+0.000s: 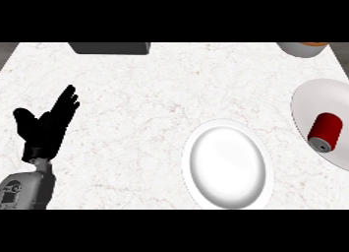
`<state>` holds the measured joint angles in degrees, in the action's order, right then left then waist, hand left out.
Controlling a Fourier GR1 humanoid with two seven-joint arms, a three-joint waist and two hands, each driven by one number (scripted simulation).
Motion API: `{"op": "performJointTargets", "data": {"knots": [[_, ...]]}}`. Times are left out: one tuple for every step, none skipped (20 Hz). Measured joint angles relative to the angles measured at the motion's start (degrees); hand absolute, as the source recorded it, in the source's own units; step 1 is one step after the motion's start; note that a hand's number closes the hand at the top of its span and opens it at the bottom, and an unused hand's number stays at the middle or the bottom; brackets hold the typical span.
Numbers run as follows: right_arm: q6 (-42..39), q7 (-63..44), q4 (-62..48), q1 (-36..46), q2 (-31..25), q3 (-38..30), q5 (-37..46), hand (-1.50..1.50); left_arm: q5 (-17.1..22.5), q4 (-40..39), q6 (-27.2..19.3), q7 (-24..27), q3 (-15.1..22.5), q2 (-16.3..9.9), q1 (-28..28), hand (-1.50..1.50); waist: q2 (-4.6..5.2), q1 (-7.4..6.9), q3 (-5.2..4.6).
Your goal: Pick the can from the plate and place it in the plate
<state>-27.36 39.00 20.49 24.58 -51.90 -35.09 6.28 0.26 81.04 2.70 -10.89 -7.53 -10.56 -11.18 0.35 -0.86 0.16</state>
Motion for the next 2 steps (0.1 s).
{"op": "performJointTargets", "data": {"knots": [[0.5, 0.6, -0.9, 0.0, -0.3, 0.2, 0.3, -1.5, -0.1, -0.6, 0.1, 0.7, 0.0, 0.1, 0.1, 0.0, 0.04, -0.05, 0.01], [0.7, 0.8, -1.6, 0.2, -0.6, 0.5, 0.6, -1.5, -0.2, -1.7, 0.2, 1.4, -0.1, 0.0, -0.3, 0.0, 0.07, -0.06, 0.02]]}}
